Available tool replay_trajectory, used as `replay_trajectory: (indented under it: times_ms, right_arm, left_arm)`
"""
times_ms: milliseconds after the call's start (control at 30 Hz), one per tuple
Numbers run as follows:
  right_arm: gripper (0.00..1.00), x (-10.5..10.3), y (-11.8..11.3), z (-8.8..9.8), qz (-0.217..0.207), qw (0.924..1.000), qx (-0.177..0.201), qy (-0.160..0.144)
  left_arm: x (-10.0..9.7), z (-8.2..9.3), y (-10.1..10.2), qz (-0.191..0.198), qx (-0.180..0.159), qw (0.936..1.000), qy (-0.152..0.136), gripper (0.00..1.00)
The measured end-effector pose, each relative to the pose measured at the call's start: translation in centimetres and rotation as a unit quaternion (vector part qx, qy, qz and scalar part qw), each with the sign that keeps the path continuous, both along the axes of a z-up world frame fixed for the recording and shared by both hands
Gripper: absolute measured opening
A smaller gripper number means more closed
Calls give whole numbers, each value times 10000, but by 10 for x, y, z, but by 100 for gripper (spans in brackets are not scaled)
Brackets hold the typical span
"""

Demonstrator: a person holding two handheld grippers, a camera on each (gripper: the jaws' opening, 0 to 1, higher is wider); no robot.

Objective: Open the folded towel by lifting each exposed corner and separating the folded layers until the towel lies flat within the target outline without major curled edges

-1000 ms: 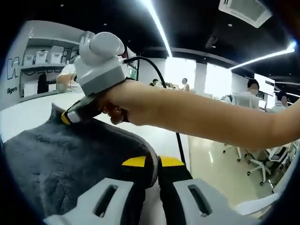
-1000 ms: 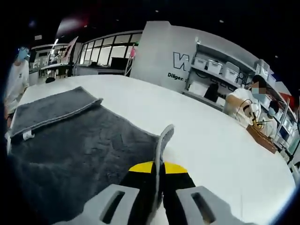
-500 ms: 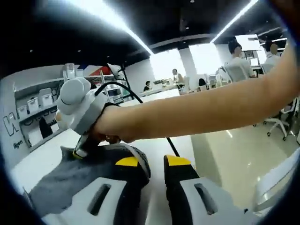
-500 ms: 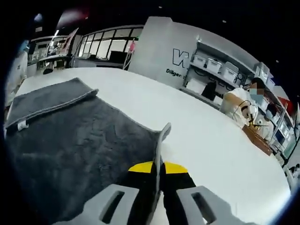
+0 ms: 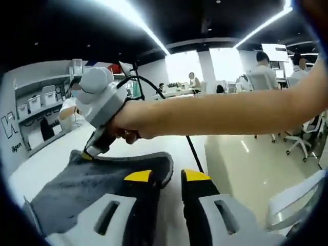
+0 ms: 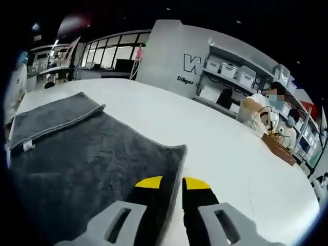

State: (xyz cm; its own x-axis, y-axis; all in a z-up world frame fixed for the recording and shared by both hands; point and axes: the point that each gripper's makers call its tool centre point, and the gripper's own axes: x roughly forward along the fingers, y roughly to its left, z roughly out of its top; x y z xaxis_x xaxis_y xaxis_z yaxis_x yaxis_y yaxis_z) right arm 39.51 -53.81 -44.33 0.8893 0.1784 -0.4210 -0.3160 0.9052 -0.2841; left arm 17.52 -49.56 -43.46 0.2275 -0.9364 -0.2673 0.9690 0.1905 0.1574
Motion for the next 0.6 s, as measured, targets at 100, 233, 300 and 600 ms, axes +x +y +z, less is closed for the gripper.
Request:
replay_trajectory:
  times_ms: [100, 233, 300, 600]
  right_arm:
    - [8, -1, 0, 8, 0, 10000, 8, -73]
    - [7, 3, 2, 16, 18, 9999, 35, -143]
    - [6, 6, 6, 22, 33, 9998, 67, -194]
    - [4, 12, 10, 28, 114, 9997, 37, -230]
  left_arm:
    - [3, 12, 7, 31, -178, 9998, 106, 19]
    - [11, 22, 12, 141, -270, 9995, 26, 13]
    - [18, 25, 10, 159, -284, 9995, 15, 10]
    - [21, 4, -2, -50, -81, 9999, -121, 1]
